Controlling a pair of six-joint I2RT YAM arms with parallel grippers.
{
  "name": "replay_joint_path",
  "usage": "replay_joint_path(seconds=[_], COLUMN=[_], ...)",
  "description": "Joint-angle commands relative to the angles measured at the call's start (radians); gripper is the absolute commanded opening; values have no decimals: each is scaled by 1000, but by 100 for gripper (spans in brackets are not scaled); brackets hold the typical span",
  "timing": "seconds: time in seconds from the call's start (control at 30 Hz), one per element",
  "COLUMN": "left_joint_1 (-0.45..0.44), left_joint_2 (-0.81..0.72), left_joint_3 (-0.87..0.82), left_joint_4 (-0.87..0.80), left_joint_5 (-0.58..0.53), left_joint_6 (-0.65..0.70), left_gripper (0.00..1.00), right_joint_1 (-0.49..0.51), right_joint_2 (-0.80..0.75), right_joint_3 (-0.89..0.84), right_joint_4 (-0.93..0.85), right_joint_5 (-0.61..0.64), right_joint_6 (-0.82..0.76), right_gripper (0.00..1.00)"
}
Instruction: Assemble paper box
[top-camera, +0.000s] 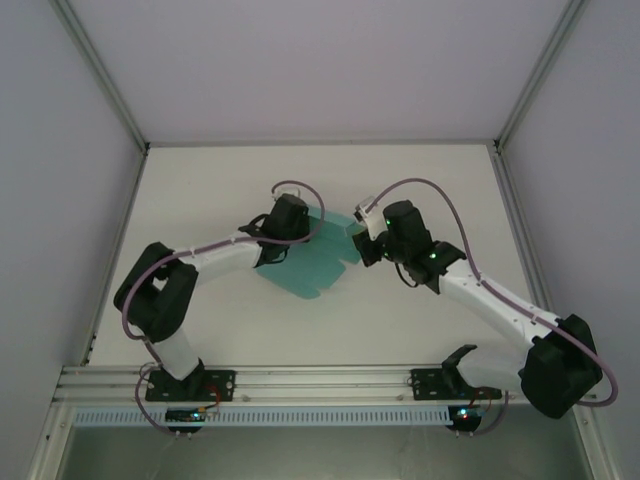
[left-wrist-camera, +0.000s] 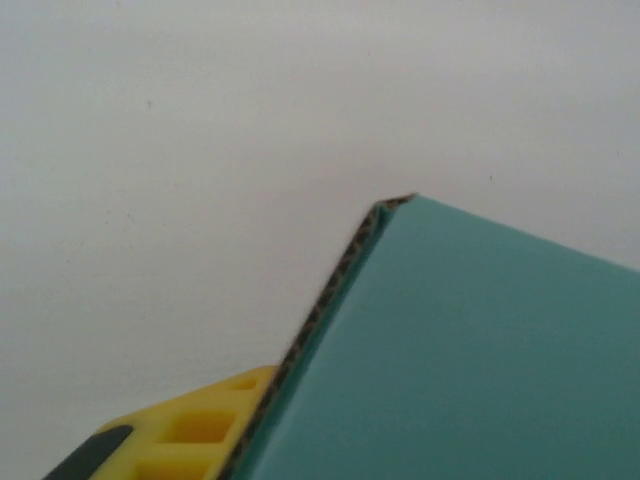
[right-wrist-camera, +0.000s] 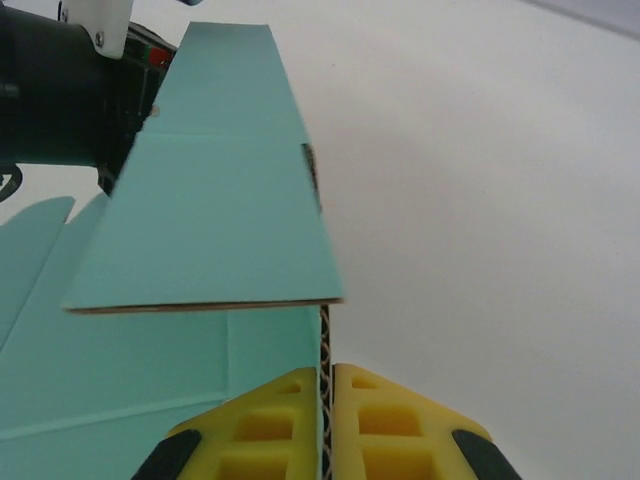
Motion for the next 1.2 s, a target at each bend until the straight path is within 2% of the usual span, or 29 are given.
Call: replay_joint_path(seconds=[0.0, 0.17, 0.3, 0.43, 0.67, 0.73, 0.87, 0.93, 1.07, 1.17], left_joint_1=[54, 54, 57, 65, 66, 66, 66, 66, 64, 65], left_joint_2=[-26, -33, -42, -48, -48, -42, -18, -10, -5, -15], left_joint_3=[-93, -148, -197, -222, -242, -242, -227, -231, -232, -247], left_joint_4=[46, 72, 120, 158, 260, 280, 295, 322, 331, 345], left_joint_5=[55, 105, 188, 225, 321, 331, 341, 348, 346, 352], left_joint_6=[84, 117, 149, 142, 138, 139, 140, 143, 139, 147], left_gripper=[34, 36, 49, 58, 60, 55, 33, 24, 6, 0], right_joint_1=[-45, -49, -66, -90, -107, -111, -114, -118, -134, -180], right_joint_2=[-35, 15, 24, 35, 76, 82, 81, 77, 53, 37], right_joint_3=[-20, -98, -129, -139, -128, -128, -137, -141, -157, -178], right_joint_4=[-6, 63, 83, 95, 80, 80, 89, 91, 88, 92], right_joint_5=[-104, -142, -182, -215, -241, -247, -237, -232, -167, -122], right_joint_6=[21, 16, 53, 57, 50, 50, 48, 50, 76, 121], right_gripper=[0, 0, 0, 0, 0, 0, 0, 3, 22, 38])
